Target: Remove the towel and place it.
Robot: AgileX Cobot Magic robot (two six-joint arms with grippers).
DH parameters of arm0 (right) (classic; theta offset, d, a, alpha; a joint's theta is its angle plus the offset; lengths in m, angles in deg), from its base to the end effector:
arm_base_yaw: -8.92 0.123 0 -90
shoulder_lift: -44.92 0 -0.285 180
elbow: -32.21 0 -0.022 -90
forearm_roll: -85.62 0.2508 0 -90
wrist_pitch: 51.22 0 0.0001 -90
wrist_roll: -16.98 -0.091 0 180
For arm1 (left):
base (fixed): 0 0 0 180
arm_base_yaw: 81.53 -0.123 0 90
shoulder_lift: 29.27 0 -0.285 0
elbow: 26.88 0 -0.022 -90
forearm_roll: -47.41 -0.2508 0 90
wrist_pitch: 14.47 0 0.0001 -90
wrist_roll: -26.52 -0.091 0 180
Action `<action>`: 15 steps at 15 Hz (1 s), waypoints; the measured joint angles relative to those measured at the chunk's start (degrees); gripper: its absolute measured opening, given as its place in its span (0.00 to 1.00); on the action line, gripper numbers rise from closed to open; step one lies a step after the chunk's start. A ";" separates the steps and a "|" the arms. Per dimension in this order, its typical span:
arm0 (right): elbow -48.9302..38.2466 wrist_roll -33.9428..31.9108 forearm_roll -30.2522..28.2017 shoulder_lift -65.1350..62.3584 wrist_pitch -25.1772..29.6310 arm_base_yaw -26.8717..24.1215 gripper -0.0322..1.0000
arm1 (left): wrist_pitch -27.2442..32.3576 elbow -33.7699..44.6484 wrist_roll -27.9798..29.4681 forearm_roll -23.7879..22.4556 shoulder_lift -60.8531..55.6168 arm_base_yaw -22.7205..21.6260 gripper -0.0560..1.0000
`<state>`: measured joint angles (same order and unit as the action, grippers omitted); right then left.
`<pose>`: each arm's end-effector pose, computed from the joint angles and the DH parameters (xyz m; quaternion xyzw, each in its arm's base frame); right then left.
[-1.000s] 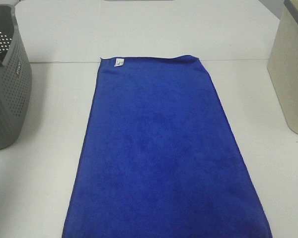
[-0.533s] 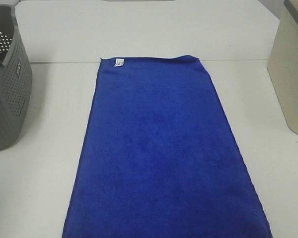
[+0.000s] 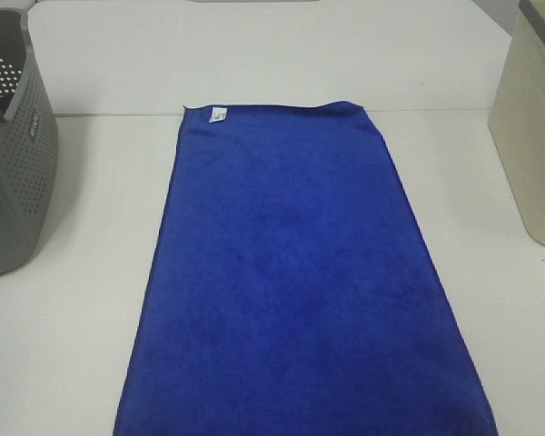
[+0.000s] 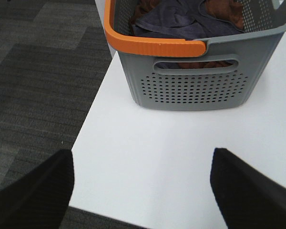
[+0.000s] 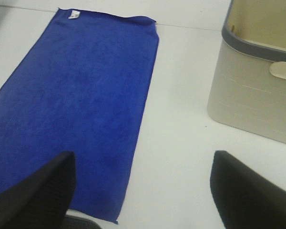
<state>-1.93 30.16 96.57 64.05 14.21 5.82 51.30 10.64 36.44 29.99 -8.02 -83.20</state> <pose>-0.0017 0.0158 0.3414 -0.0853 0.8522 0.0221 0.5158 0.0096 0.0251 0.3267 -0.0975 0.8695 0.1177 0.4696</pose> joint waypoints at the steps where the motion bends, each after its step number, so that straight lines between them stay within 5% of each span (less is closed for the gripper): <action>1: -0.29 0.11 0.46 -1.43 0.69 0.34 0.77 | 1.43 0.11 -2.18 1.55 -3.15 0.00 0.74; 8: -8.65 -0.40 0.57 -11.63 3.84 0.34 0.77 | 4.18 1.55 -6.53 9.22 -13.81 0.00 0.74; 12: -13.01 -0.46 1.89 -11.63 -0.97 0.34 0.77 | 4.30 7.79 -7.51 9.97 -13.81 0.00 0.74; 15: -14.15 -1.66 2.06 -11.63 -3.61 0.34 0.77 | -2.92 9.51 -7.28 10.71 -13.81 0.00 0.74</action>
<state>-16.08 28.49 98.63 52.42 10.60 6.17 48.38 20.15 29.16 40.70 -21.83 -83.20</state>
